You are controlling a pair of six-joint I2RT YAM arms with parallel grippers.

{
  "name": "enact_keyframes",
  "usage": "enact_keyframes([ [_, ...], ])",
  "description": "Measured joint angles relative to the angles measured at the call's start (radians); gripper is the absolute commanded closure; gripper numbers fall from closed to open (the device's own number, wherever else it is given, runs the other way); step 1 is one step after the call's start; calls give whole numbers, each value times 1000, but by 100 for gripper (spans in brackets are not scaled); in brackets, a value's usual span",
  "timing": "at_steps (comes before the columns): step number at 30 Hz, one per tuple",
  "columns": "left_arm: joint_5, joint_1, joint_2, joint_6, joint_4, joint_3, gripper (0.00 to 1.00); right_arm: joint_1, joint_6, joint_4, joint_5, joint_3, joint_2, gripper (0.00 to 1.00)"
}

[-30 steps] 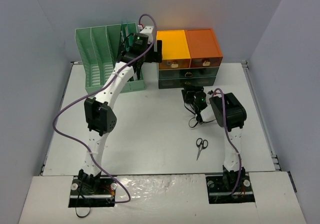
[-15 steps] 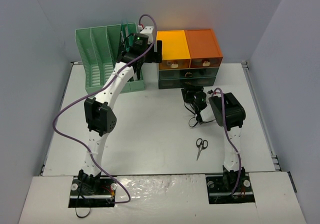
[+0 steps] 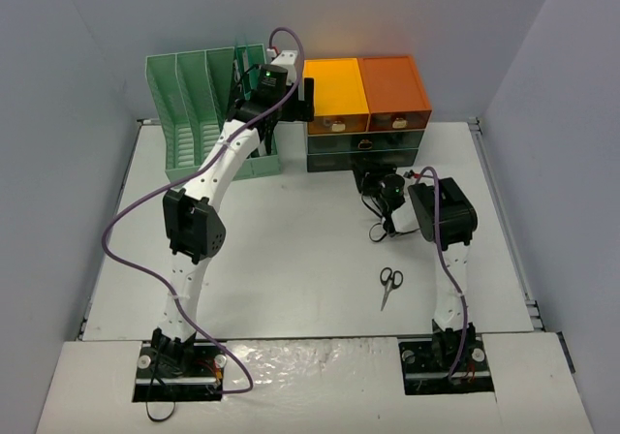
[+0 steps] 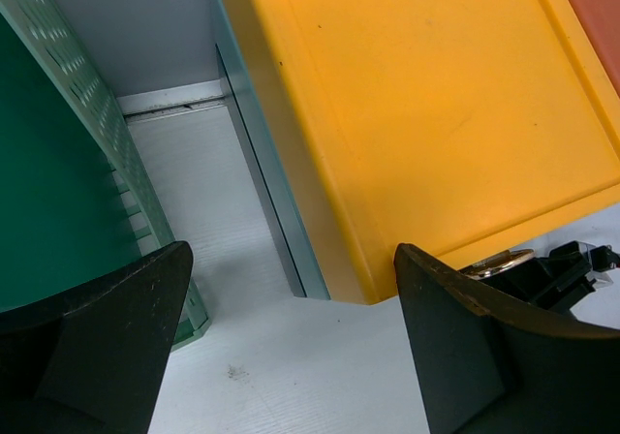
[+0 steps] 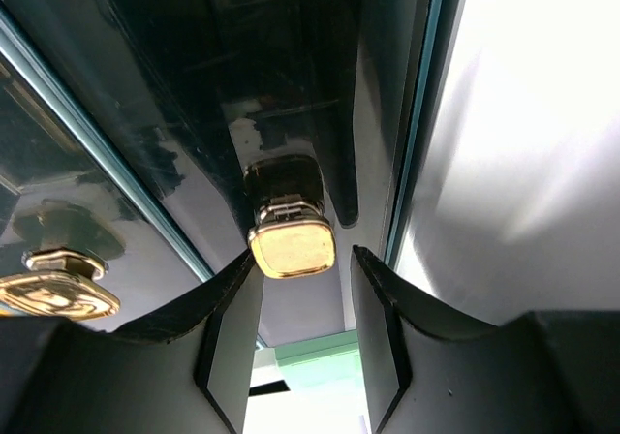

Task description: Organize the desk

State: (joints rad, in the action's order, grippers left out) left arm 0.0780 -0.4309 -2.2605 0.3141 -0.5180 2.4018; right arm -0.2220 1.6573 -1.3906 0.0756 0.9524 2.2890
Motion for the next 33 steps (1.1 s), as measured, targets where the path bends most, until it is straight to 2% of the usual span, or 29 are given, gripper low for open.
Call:
enact_keyframes([
  [2, -1, 0, 1, 0, 2, -3, 18, 6, 0, -2, 5, 3, 0, 69],
  [9, -1, 0, 3, 0, 3, -6, 18, 22, -7, -4, 49, 6, 0, 99],
  [19, 0, 0, 4, 0, 2, -7, 18, 31, -30, 17, 82, -19, -29, 100],
  [26, 1, 0, 4, 0, 2, -7, 18, 30, -72, 114, 114, -208, -217, 100],
  [33, 3, 0, 4, 1, 1, -7, 18, 3, -141, 369, 116, -328, -461, 100],
])
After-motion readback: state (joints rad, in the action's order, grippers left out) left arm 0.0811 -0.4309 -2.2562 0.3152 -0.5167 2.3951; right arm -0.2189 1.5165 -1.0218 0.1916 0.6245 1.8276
